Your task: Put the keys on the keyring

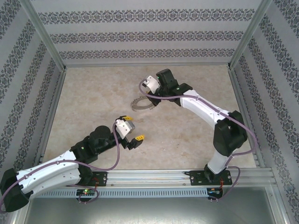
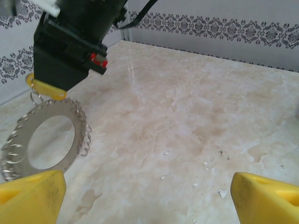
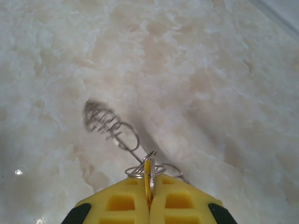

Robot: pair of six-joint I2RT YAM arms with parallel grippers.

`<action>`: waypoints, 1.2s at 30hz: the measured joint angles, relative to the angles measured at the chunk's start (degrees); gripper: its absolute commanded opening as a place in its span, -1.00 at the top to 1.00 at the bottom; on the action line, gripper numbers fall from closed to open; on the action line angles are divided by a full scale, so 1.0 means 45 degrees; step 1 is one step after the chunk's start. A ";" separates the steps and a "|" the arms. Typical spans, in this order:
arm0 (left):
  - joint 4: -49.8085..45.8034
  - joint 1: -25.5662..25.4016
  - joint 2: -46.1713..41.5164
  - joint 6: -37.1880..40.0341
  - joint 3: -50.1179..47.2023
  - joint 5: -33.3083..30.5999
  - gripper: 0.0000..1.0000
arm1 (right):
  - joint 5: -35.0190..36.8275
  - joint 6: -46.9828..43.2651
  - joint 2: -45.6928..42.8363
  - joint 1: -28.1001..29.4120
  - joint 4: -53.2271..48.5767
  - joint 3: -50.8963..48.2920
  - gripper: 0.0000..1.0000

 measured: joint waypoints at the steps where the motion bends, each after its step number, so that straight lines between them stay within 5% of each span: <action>1: 0.0039 0.0000 -0.0005 -0.0005 0.0000 -0.0039 -0.83 | -0.0097 0.0131 0.0175 -0.0024 0.0087 0.0000 1.00; 28: 0.1103 0.0000 0.1695 0.0238 0.0267 -0.1229 -0.91 | -0.1190 0.3910 -0.2511 -0.0039 0.5299 -0.9049 0.99; 36: 0.1700 0.0015 0.2263 0.0223 0.0350 -0.1190 -1.00 | -0.0457 0.4721 -0.3225 -0.0039 0.6203 -1.0482 0.73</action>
